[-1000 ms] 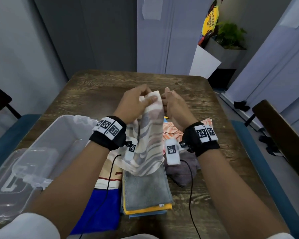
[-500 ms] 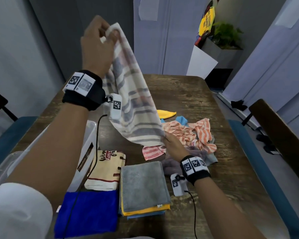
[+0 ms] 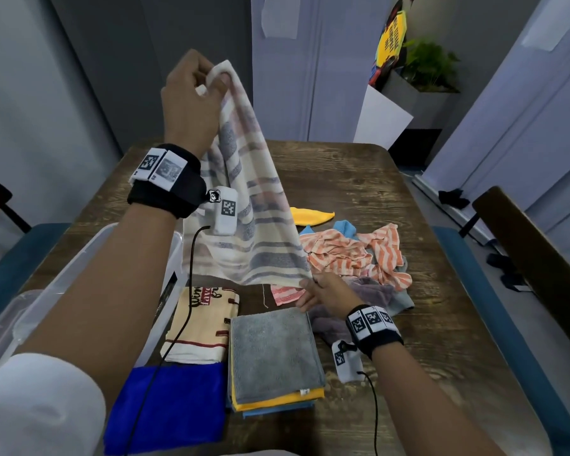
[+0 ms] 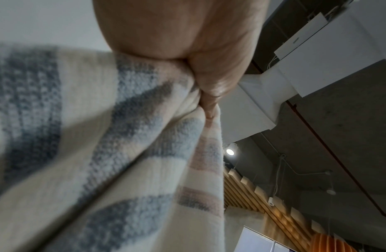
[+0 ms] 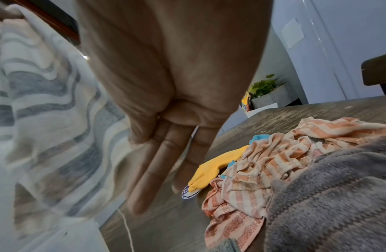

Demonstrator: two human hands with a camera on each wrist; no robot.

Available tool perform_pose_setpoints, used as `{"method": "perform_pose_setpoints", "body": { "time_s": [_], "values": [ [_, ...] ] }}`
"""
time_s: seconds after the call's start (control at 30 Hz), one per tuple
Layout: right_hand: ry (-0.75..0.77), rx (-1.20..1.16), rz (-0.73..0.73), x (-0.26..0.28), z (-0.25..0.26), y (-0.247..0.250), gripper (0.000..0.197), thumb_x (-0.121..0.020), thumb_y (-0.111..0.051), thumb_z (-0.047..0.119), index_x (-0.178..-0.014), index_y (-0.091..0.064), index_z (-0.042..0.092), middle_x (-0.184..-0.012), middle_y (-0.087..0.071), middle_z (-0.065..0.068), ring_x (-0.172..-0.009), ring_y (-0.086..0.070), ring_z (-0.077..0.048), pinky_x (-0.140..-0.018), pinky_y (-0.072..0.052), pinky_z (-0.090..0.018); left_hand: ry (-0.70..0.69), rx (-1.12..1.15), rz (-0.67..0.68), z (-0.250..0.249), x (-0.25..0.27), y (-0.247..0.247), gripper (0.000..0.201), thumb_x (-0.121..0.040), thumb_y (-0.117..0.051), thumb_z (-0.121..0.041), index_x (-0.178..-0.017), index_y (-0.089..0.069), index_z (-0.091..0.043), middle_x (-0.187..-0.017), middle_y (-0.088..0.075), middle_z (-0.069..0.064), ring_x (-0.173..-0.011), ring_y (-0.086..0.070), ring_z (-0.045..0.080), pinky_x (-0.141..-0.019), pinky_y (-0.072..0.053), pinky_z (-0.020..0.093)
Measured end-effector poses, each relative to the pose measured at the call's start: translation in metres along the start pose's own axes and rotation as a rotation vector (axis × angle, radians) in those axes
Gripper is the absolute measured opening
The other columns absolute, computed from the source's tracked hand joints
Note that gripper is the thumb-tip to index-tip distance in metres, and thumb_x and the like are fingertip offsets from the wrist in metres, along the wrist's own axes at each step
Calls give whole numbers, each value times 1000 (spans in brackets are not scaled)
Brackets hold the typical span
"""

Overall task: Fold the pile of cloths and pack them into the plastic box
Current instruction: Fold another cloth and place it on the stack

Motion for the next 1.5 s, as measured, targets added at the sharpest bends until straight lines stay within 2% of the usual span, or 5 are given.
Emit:
{"method": "perform_pose_setpoints", "body": {
  "time_s": [0.37, 0.7, 1.0, 1.23, 1.5],
  "values": [
    [168, -466, -15, 3, -1, 6, 46, -101, -51, 5, -143, -41, 22, -114, -73, -18, -96, -74, -27, -85, -60, -37, 44, 11, -5, 13, 1, 2, 19, -91, -62, -31, -89, -60, -12, -77, -53, -17, -73, -48, -5, -73, -43, 16],
    [219, -305, -395, 4, 3, 32, 7, -98, -63, 15, -103, -68, 14, -97, -77, -11, -90, -74, -20, -72, -58, -25, 47, 34, 6, 9, 1, -5, 24, -90, -62, -34, -88, -60, -10, -80, -56, -10, -77, -52, 2, -79, -50, 33],
    [-59, 55, -672, -1, -26, 42, 32, -96, -52, 18, -68, -53, 4, -65, -60, -12, -62, -61, -25, -56, -48, -30, 13, 25, 70, 1, 10, -25, 18, -91, -62, -30, -87, -61, -12, -80, -57, -14, -76, -51, 1, -78, -50, 33],
    [29, -853, -342, -6, -36, 16, 21, -97, -51, -9, -112, -57, 4, -99, -72, -15, -89, -71, -26, -78, -62, -35, 61, 39, 67, 17, 9, -23, 20, -91, -63, -30, -89, -62, -11, -82, -59, -11, -78, -54, 3, -81, -52, 35],
    [89, -801, -227, -14, -32, 7, 28, -101, -53, 2, -128, -61, 5, -119, -72, -13, -111, -69, -27, -96, -56, -38, 34, 52, 74, 16, 10, -28, 8, -91, -63, -29, -88, -62, -22, -83, -60, -18, -82, -58, 0, -85, -54, 35]
  ]
}}
Point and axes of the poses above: each hand's wrist, its own x-axis away from the middle knuckle, its own y-axis out of the back of the hand, z = x × y, the point moved 8 cm from there along -x, towards the middle knuckle
